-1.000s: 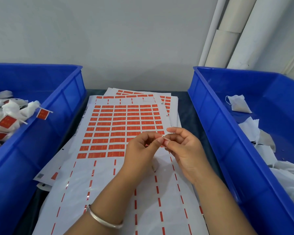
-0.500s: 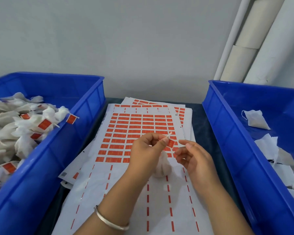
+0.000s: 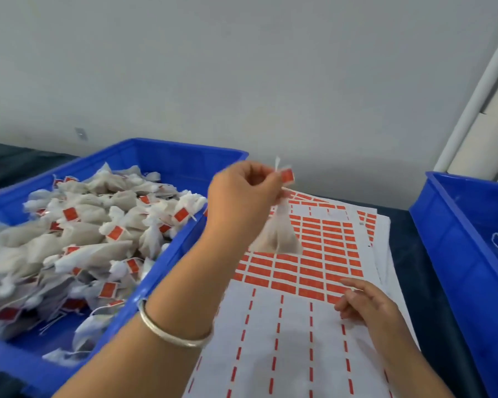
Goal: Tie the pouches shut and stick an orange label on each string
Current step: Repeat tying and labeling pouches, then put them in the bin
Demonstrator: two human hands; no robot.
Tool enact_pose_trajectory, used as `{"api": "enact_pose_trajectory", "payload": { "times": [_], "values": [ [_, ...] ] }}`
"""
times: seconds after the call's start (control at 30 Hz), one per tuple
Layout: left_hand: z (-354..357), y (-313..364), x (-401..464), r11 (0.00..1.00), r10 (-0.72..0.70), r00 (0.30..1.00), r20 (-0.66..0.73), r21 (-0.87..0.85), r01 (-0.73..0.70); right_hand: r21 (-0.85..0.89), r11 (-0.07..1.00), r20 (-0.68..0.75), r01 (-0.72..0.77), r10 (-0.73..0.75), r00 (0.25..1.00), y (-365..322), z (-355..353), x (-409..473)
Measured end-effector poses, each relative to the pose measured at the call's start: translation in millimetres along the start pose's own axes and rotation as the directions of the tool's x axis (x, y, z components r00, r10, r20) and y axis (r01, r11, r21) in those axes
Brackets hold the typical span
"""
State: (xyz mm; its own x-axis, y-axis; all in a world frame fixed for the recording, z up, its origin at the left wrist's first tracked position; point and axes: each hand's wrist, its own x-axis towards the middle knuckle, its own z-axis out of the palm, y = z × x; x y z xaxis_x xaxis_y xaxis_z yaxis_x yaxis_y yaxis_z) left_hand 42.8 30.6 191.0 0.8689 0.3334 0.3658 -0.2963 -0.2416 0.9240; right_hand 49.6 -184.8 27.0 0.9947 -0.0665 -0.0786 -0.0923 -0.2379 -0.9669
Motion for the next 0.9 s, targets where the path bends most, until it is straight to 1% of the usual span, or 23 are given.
{"api": "enact_pose_trajectory", "payload": {
  "times": [0.1, 0.17, 0.27, 0.37, 0.47, 0.53, 0.57, 0.63, 0.7, 0.73, 0.77, 0.83, 0.9],
  "values": [
    [-35.6, 30.2, 20.5, 0.996, 0.064, 0.996, -0.062, -0.051, -0.067, -0.023, 1.000, 0.009, 0.001, -0.001, 1.000, 0.2, -0.6, -0.1],
    [-61.6, 44.2, 35.5, 0.995, 0.094, 0.994, -0.063, -0.021, -0.096, -0.030, 1.000, 0.001, -0.001, 0.001, 1.000, -0.3, -1.0, -0.6],
    [-99.3, 51.7, 57.8, 0.987, 0.109, 0.991, -0.073, 0.129, -0.099, -0.036, 0.999, -0.013, -0.019, 0.018, 1.000, -2.4, 0.4, -0.9],
    [-129.7, 40.5, 79.4, 0.952, 0.050, 0.995, -0.086, 0.305, -0.022, -0.051, 0.998, -0.028, -0.036, 0.035, 0.999, -4.2, 2.6, -1.1],
    [-151.1, 16.7, 98.7, 0.864, -0.011, 0.992, -0.128, 0.497, 0.074, -0.081, 0.996, -0.050, -0.049, 0.045, 0.998, -6.6, 5.4, -3.4],
    [-161.6, 0.7, 107.7, 0.775, -0.024, 0.987, -0.157, 0.620, 0.118, -0.105, 0.992, -0.071, -0.063, 0.056, 0.996, -9.8, 6.6, -6.3],
    [-165.4, -5.8, 110.1, 0.709, -0.020, 0.987, -0.157, 0.694, 0.125, -0.114, 0.991, -0.083, -0.072, 0.062, 0.995, -11.6, 7.7, -8.2],
    [-169.0, -18.9, 110.4, 0.541, -0.038, 0.993, -0.113, 0.833, 0.116, -0.144, 0.986, -0.104, -0.084, 0.069, 0.992, -15.0, 11.1, -13.4],
    [-167.1, -32.8, 104.7, 0.392, -0.112, 0.993, -0.036, 0.917, 0.078, -0.231, 0.970, -0.111, -0.077, 0.052, 0.992, -17.5, 15.9, -20.3],
    [-165.5, -39.0, 101.6, 0.339, -0.157, 0.988, 0.000, 0.939, 0.054, -0.287, 0.955, -0.109, -0.069, 0.039, 0.993, -18.8, 18.4, -23.9],
    [-163.9, -43.4, 98.2, 0.315, -0.199, 0.980, 0.022, 0.948, 0.043, -0.339, 0.939, -0.102, -0.057, 0.024, 0.995, -20.1, 20.7, -27.0],
    [-161.7, -45.6, 94.3, 0.314, -0.233, 0.972, 0.036, 0.948, 0.040, -0.422, 0.906, -0.065, -0.032, 0.004, 0.998, -22.5, 24.2, -32.4],
    [-157.4, -37.7, 91.6, 0.340, -0.168, 0.984, 0.065, 0.940, -0.004, -0.497, 0.868, -0.025, -0.023, 0.012, 1.000, -27.8, 26.7, -37.6]
  ]
}}
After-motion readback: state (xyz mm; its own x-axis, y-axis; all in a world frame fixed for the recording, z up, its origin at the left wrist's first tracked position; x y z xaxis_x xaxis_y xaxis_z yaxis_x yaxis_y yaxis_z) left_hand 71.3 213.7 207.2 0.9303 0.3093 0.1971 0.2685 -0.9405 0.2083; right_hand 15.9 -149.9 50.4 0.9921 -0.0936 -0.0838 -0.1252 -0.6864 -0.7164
